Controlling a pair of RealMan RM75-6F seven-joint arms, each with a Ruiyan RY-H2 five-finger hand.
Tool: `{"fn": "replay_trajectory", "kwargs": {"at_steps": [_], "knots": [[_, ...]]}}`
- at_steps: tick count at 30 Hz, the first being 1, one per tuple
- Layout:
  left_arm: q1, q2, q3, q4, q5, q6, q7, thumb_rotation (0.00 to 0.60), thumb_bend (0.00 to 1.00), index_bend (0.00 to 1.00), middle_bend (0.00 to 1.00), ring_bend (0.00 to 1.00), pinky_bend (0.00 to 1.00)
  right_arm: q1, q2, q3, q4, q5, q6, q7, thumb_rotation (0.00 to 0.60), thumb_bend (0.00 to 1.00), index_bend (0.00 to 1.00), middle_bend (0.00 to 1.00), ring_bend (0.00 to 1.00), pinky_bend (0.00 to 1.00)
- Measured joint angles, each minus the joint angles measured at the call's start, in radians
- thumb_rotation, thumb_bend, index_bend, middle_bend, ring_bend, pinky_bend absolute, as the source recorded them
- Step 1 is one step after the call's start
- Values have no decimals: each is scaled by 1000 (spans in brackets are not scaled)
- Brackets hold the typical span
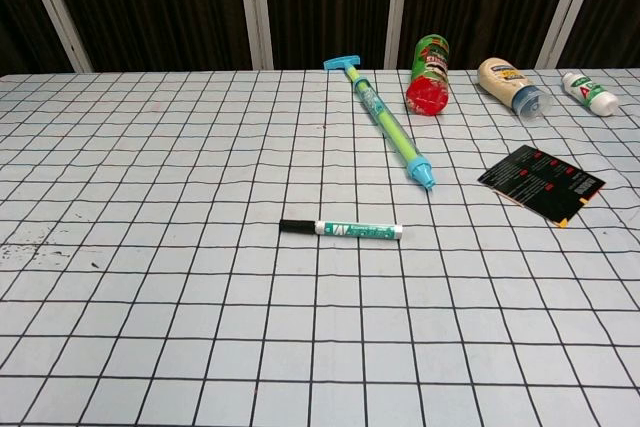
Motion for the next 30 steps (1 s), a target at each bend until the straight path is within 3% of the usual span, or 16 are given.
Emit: {"fn": "replay_trajectory", "kwargs": {"at_steps": [11, 30], "knots": [[16, 1, 8, 17, 29, 39, -21, 600, 485, 48, 0, 0, 62, 10, -9, -3, -45, -4, -5, -42, 600, 309, 117, 64, 142, 12], [3, 52, -24, -15, -28, 16, -41, 600, 485, 49, 0, 0, 62, 72, 0, 20, -273, 61, -102, -226, 600, 310, 191, 64, 120, 12]]}}
